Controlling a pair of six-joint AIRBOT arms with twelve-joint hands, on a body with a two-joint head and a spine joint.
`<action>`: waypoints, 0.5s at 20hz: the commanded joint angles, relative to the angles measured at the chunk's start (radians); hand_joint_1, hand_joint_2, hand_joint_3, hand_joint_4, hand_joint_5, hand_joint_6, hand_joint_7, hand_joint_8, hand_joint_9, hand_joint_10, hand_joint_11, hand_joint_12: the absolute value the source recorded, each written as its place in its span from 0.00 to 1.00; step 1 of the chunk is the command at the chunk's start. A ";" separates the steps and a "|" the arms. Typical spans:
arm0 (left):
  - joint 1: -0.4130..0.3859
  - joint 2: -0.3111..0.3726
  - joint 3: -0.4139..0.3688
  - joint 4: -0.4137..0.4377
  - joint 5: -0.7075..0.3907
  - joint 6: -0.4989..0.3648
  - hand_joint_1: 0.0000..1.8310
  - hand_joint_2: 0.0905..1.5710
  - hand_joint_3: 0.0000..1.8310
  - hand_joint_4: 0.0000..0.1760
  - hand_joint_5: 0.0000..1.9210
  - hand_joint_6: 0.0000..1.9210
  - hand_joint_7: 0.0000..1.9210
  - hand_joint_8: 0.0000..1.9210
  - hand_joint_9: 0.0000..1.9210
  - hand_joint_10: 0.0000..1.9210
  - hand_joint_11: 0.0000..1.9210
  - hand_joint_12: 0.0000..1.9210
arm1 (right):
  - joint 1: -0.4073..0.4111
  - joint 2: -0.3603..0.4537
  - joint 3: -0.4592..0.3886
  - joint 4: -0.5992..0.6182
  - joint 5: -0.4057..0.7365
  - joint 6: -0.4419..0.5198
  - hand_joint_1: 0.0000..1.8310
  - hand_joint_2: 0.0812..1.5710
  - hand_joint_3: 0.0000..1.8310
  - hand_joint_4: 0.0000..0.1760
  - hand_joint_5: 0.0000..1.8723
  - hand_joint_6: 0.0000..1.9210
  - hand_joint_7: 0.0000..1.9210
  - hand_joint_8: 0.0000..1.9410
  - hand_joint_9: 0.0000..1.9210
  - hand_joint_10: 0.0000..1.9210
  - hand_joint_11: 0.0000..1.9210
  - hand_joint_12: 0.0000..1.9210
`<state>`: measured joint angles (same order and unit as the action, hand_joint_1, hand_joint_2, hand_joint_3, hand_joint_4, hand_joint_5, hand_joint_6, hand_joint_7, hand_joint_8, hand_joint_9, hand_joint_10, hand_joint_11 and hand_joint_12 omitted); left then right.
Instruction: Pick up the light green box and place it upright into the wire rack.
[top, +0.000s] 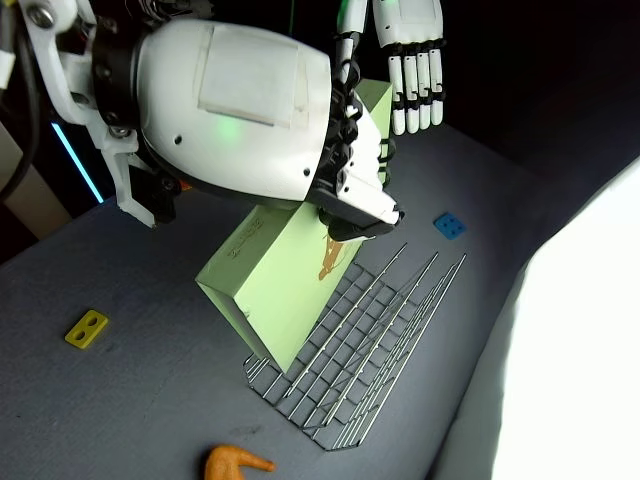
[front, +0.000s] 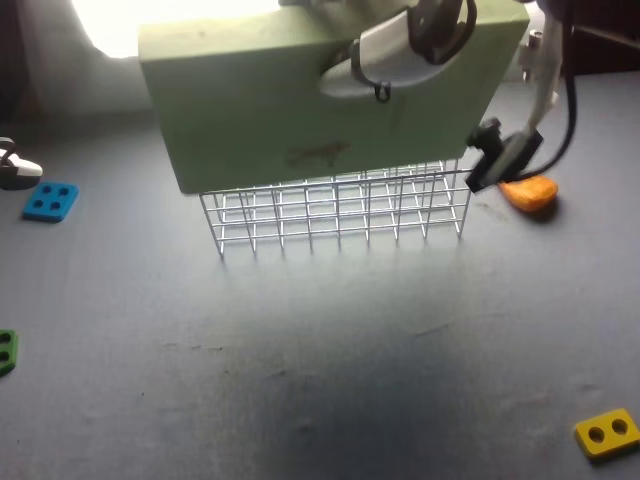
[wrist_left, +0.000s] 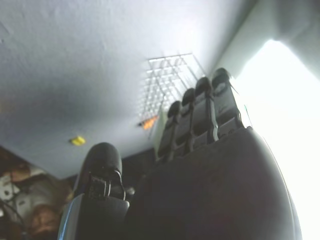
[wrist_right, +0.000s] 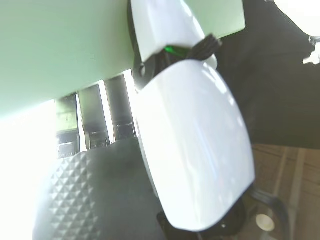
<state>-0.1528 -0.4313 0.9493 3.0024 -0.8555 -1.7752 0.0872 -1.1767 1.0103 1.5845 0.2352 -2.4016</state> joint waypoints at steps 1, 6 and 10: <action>-0.007 0.004 0.005 0.010 0.079 -0.002 0.00 0.88 0.00 0.00 0.00 0.00 0.00 0.00 0.00 0.00 0.00 0.01 | 0.005 0.000 0.005 -0.024 0.004 0.008 0.66 0.73 0.00 0.00 0.45 0.58 0.47 0.66 0.38 0.71 0.24 0.92; -0.005 0.004 0.006 0.010 0.079 -0.002 0.00 0.88 0.00 0.00 0.00 0.00 0.00 0.00 0.00 0.00 0.00 0.00 | -0.018 -0.010 0.017 -0.021 0.003 0.011 0.66 0.74 0.00 0.00 0.44 0.58 0.45 0.71 0.36 0.74 0.23 0.94; -0.006 0.004 0.004 0.010 0.079 -0.002 0.00 0.87 0.00 0.00 0.00 0.00 0.00 0.00 0.00 0.00 0.00 0.00 | -0.031 -0.011 0.018 -0.021 0.000 0.012 0.66 0.73 0.00 0.00 0.46 0.55 0.47 0.69 0.38 0.73 0.23 0.92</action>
<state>-0.1528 -0.4313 0.9535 3.0020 -0.8555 -1.7752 0.0525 -1.1923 1.0248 1.5848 0.2401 -2.3928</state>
